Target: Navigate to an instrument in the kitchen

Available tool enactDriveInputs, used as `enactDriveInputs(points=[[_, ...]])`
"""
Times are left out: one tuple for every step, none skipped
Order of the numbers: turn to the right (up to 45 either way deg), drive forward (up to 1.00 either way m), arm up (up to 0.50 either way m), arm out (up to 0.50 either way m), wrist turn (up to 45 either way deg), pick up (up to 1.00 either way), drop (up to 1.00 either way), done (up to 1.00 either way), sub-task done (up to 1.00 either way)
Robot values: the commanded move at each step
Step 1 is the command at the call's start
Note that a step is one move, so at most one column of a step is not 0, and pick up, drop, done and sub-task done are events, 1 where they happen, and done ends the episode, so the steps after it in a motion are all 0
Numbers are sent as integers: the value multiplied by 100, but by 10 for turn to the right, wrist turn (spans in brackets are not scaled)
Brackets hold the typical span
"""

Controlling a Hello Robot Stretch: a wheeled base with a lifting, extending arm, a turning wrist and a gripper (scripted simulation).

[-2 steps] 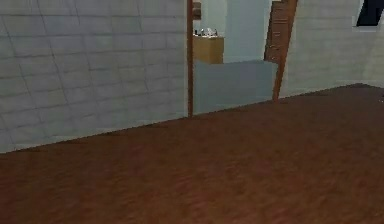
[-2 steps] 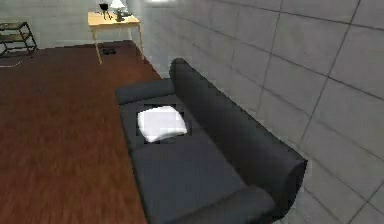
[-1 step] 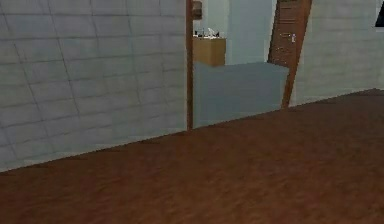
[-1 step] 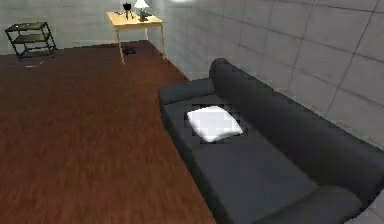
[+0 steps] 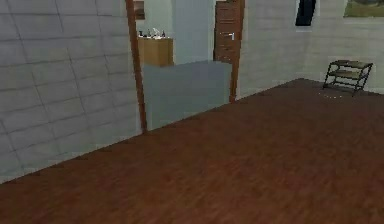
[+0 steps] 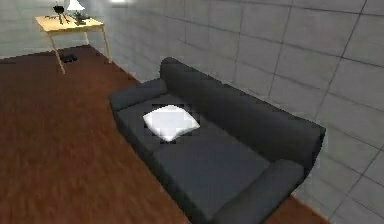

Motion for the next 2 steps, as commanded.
enactDriveInputs(points=[[0,100,0,0,0,0,0,0,0],[0,100,0,0,0,0,0,0,0]])
